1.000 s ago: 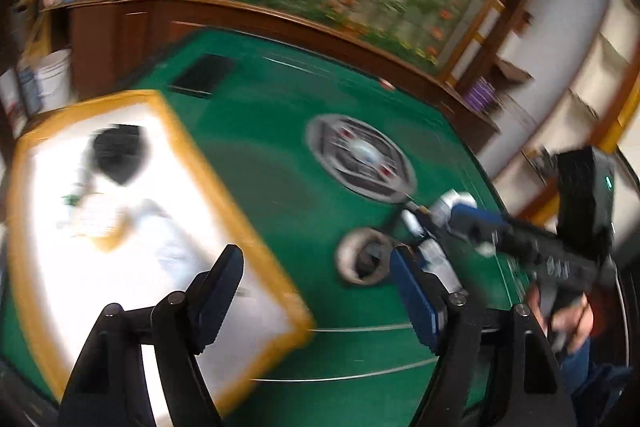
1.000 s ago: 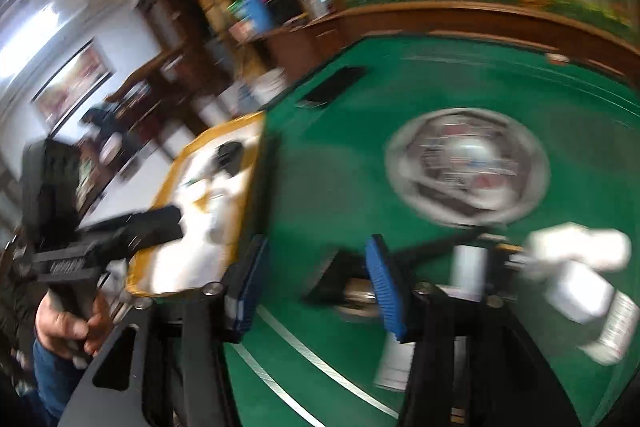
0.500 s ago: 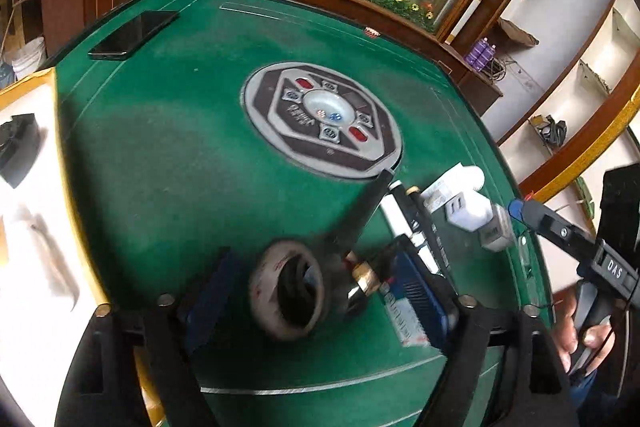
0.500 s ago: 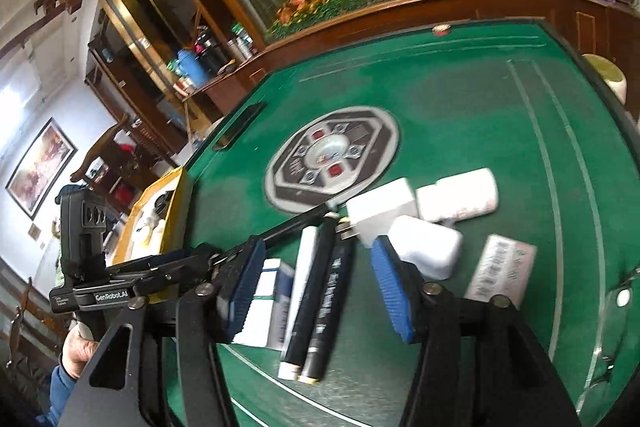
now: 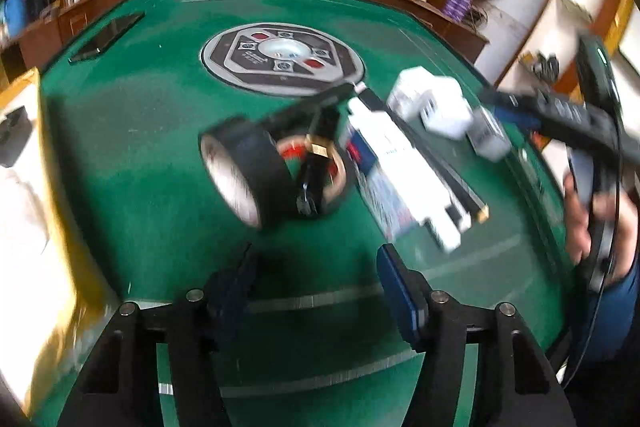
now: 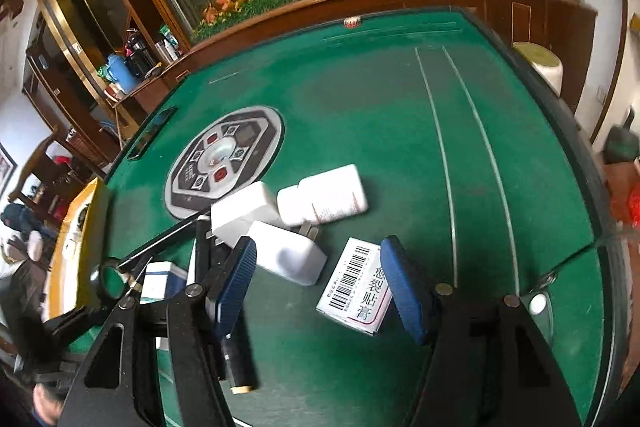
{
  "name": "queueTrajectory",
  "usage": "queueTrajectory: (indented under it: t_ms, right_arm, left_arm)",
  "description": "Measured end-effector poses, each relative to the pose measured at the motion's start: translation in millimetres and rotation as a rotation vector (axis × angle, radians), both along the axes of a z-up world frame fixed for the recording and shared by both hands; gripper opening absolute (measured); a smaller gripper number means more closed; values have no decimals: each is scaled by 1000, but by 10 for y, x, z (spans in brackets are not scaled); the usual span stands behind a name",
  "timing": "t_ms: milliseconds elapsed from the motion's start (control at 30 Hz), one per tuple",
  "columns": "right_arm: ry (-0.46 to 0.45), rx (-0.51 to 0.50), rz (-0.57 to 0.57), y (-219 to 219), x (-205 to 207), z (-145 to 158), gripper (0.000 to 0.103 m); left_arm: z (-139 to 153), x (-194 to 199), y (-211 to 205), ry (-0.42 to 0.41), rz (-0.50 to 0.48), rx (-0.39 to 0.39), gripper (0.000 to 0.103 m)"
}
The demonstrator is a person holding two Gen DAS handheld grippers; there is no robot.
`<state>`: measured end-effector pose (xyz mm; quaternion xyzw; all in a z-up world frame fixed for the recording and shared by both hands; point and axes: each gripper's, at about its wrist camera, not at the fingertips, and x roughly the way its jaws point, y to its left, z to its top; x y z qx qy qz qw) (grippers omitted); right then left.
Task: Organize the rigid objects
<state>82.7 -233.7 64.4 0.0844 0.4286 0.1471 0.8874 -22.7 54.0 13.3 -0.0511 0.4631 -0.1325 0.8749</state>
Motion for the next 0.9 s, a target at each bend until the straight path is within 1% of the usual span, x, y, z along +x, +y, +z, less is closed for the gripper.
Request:
queueTrajectory:
  t_ms: [33, 133, 167, 200, 267, 333, 367, 400, 433, 533, 633, 700, 767, 800, 833, 867, 900]
  right_arm:
    - [0, -24, -9, -1, -1, -5, 71]
    - [8, -105, -29, 54, 7, -76, 71]
    - [16, -134, -25, 93, 4, -110, 71]
    - [17, -142, -18, 113, 2, -122, 68]
    - [23, -166, -12, 155, -8, -146, 60]
    - [15, -242, -28, 202, -16, -180, 44]
    - [19, -252, -32, 200, -12, -210, 43]
    - [29, -235, -29, 176, 11, -219, 34]
    - [38, -214, -26, 155, 19, -233, 32]
    - [33, -201, -22, 145, 5, -229, 32]
    - [28, -198, -18, 147, -17, -229, 32]
    - [25, -199, -16, 153, -30, -228, 32]
    - [24, -193, -14, 145, -34, -226, 33]
    - [26, -188, -13, 149, -15, -230, 33]
    - [26, -185, -11, 146, -7, -231, 33]
    - [25, -181, -11, 140, -5, -230, 32]
    - [26, -175, -10, 128, -2, -228, 33]
  left_arm:
    - [-4, -70, 8, -9, 1, 4, 66]
    - [4, -132, 83, -6, 34, -1, 66]
    - [8, -123, 111, -7, 45, -8, 66]
    - [12, -100, 145, -8, 62, -16, 66]
    - [26, -55, 205, -2, 88, -40, 68]
    - [80, 2, 249, -13, 117, -66, 77]
    - [117, 39, 249, -18, 129, -68, 79]
    - [149, 91, 249, -22, 143, -66, 83]
    - [183, 152, 257, -24, 158, -63, 85]
    - [229, 341, 280, -29, 198, -61, 85]
    - [199, 578, 384, -5, 272, -72, 85]
    - [189, 744, 475, 7, 343, -51, 85]
    - [180, 830, 546, 2, 363, -46, 85]
    - [162, 866, 585, 3, 378, -35, 75]
    - [150, 883, 620, 3, 388, -24, 61]
    - [158, 875, 640, -7, 384, -22, 54]
    - [160, 864, 655, -12, 377, -30, 28]
